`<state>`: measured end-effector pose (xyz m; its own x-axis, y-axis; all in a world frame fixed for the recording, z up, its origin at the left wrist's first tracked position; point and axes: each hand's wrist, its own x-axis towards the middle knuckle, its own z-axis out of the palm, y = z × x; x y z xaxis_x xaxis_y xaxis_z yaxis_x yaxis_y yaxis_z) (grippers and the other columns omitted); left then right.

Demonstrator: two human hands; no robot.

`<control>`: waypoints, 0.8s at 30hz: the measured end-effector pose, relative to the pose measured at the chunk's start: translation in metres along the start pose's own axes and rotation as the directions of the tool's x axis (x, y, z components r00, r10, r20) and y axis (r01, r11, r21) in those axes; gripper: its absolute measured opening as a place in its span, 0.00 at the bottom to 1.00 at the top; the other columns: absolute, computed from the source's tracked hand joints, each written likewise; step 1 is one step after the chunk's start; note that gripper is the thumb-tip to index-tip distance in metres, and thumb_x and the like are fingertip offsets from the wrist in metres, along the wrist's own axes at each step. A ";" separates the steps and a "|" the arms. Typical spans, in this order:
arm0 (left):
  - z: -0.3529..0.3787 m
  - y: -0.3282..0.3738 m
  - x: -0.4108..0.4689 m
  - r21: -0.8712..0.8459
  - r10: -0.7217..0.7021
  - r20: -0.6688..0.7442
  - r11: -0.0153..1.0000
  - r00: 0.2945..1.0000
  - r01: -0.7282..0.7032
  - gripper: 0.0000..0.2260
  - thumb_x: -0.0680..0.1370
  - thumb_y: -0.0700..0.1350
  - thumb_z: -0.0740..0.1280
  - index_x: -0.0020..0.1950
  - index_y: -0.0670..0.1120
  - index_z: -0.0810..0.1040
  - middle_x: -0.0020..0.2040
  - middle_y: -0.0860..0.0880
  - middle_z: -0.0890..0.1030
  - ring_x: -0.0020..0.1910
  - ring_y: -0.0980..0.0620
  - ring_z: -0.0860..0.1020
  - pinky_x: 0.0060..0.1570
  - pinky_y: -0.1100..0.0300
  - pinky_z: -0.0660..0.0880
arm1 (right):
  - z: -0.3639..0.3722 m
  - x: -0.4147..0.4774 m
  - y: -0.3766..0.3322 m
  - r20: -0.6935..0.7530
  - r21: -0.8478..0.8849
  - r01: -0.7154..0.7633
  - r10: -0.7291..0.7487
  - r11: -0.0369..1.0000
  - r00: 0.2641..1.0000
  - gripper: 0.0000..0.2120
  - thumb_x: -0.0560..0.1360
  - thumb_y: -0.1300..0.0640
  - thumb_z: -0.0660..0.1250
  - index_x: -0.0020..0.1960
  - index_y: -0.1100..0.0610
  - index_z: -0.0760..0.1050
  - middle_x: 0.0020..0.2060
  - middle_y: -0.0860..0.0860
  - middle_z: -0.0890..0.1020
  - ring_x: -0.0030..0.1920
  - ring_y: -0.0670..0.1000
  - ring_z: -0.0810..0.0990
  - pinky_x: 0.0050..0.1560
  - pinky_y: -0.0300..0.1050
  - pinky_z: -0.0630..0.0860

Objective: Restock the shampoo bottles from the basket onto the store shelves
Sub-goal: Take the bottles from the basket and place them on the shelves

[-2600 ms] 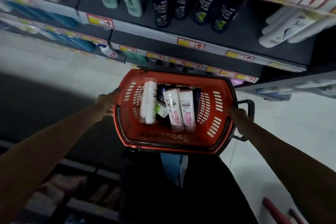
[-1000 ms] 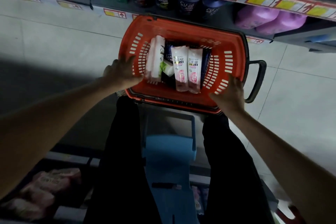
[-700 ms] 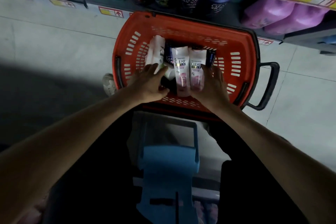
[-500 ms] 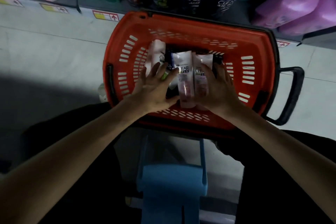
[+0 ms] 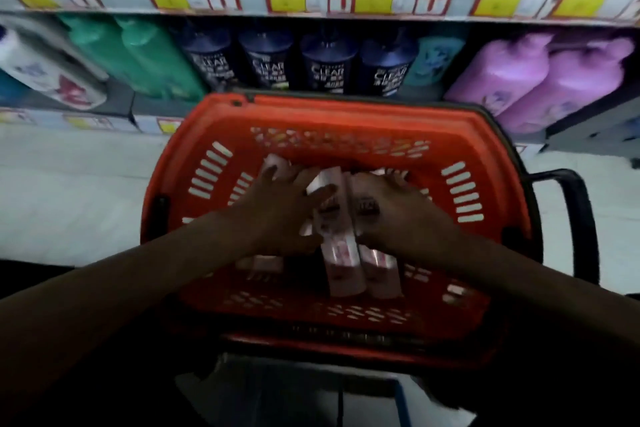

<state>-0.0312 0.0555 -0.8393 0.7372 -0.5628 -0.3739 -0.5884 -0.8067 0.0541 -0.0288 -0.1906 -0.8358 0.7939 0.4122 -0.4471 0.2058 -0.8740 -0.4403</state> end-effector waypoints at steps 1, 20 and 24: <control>-0.007 -0.001 0.000 0.022 -0.031 0.003 0.999 1.000 0.030 0.39 0.72 0.73 0.58 0.80 0.56 0.63 0.79 0.44 0.65 0.75 0.38 0.66 0.68 0.38 0.68 | -0.005 -0.001 -0.005 -0.062 -0.066 0.033 -0.037 0.997 0.997 0.40 0.72 0.37 0.60 0.80 0.46 0.55 0.74 0.54 0.68 0.72 0.61 0.69 0.69 0.59 0.71; -0.060 0.030 -0.114 -0.433 -0.449 -0.072 0.818 0.891 0.378 0.30 0.79 0.57 0.66 0.80 0.56 0.63 0.72 0.45 0.72 0.68 0.43 0.75 0.63 0.51 0.75 | -0.042 -0.094 -0.044 -0.340 -0.021 -0.115 0.101 0.993 0.935 0.42 0.71 0.52 0.76 0.79 0.52 0.60 0.72 0.59 0.69 0.72 0.62 0.70 0.70 0.54 0.72; -0.062 0.031 -0.119 -0.442 -0.445 -0.086 0.819 0.891 0.366 0.29 0.79 0.57 0.65 0.80 0.56 0.62 0.70 0.47 0.73 0.67 0.45 0.76 0.63 0.51 0.76 | -0.042 -0.096 -0.045 -0.318 -0.085 -0.108 0.076 0.990 0.945 0.40 0.70 0.52 0.74 0.78 0.52 0.61 0.70 0.58 0.70 0.69 0.63 0.72 0.68 0.55 0.74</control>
<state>-0.1166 0.0864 -0.7353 0.9477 -0.1580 -0.2775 -0.0651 -0.9463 0.3167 -0.0898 -0.2015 -0.7400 0.9477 0.2417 -0.2085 0.1671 -0.9321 -0.3213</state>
